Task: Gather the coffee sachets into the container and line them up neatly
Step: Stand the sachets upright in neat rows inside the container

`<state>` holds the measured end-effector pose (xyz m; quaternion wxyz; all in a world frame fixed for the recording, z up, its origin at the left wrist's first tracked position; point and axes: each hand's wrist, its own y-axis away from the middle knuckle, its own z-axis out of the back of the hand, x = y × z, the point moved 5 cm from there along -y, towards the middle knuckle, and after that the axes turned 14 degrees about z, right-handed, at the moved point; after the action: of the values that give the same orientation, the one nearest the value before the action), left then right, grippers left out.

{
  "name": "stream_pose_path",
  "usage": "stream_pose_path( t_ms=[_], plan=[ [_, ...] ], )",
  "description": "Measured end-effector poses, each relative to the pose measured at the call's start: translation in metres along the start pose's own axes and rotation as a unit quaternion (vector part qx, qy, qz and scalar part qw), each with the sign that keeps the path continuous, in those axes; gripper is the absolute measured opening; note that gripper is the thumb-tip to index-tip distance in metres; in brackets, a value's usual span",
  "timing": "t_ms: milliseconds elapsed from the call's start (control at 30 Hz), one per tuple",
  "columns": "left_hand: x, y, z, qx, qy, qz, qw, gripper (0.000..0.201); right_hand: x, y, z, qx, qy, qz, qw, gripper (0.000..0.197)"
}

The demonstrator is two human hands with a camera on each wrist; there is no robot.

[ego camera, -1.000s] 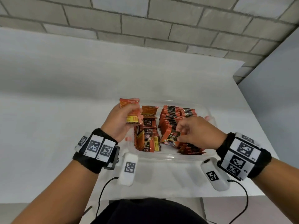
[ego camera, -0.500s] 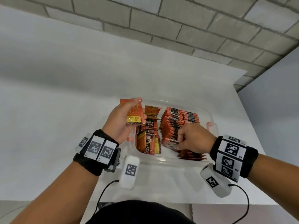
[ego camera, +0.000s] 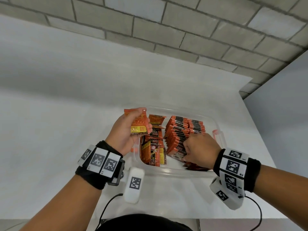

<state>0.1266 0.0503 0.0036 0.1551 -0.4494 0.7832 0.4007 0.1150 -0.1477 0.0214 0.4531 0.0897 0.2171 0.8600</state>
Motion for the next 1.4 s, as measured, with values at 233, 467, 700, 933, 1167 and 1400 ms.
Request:
stream_pose_path(
  t_ms=[233,467,700,933,1167,1400],
  plan=[
    [0.001,-0.003,0.001,0.008,-0.001,-0.005,1.0,0.034,0.001,0.0,0.002,-0.03,0.03,0.002,0.999,0.023],
    [0.001,-0.002,0.0,-0.013,-0.018,0.0,1.0,0.022,-0.001,-0.001,-0.001,-0.031,0.045,-0.006,0.999,0.021],
    [0.0,-0.003,-0.001,-0.021,-0.027,0.0,0.999,0.018,-0.006,0.002,-0.001,-0.047,0.026,-0.008,0.999,0.027],
    [0.001,0.001,-0.006,-0.025,-0.068,-0.01,0.997,0.016,-0.016,0.01,0.012,-0.117,-0.057,0.005,0.992,0.031],
    [0.013,0.006,-0.051,0.054,-0.258,-0.002,0.965,0.021,-0.028,0.03,0.058,-0.284,-0.387,0.018,0.877,0.03],
    [0.018,0.005,-0.08,0.06,-0.253,0.003,0.966,0.039,-0.031,0.04,0.06,-0.376,-0.429,0.051,0.82,0.016]
  ],
)
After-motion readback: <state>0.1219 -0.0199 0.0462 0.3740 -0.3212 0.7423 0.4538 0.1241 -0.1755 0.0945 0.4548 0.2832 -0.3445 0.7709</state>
